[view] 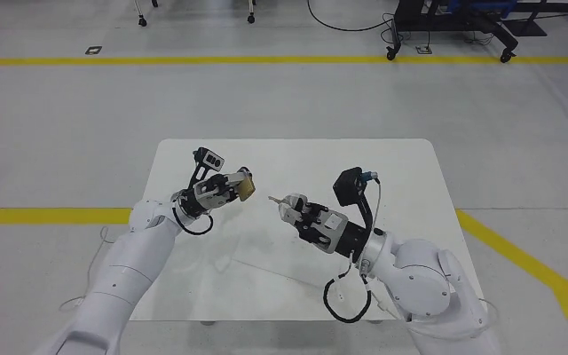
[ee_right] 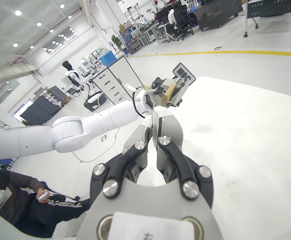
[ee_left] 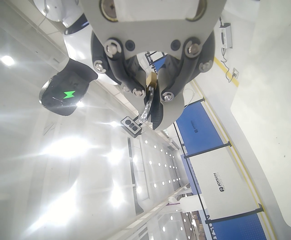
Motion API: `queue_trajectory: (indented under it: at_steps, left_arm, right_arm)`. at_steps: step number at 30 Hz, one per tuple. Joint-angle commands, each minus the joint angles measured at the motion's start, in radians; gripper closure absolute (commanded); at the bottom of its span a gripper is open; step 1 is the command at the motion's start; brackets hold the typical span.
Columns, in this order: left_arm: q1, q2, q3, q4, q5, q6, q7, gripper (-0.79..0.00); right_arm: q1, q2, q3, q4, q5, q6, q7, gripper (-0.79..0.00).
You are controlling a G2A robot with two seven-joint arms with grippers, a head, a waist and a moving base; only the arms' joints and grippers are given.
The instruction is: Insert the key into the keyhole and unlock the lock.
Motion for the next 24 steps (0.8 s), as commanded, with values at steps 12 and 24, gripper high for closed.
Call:
queue_trajectory:
  at_steps: [12, 24]
  left_arm:
    - [-0.001, -0.001, 0.000, 0.005, 0.000, -0.001, 0.001, 0.000]
    - [-0.070, -0.067, 0.111, 0.008, -0.149, 0.545, 0.311, 0.000]
  right_arm:
    - [0.007, -0.001, -0.003, 0.013, 0.017, -0.001, 0.000, 0.000]
    - [-0.083, 0.005, 0.131, 0.046, 0.284, -0.020, -0.089, 0.000]
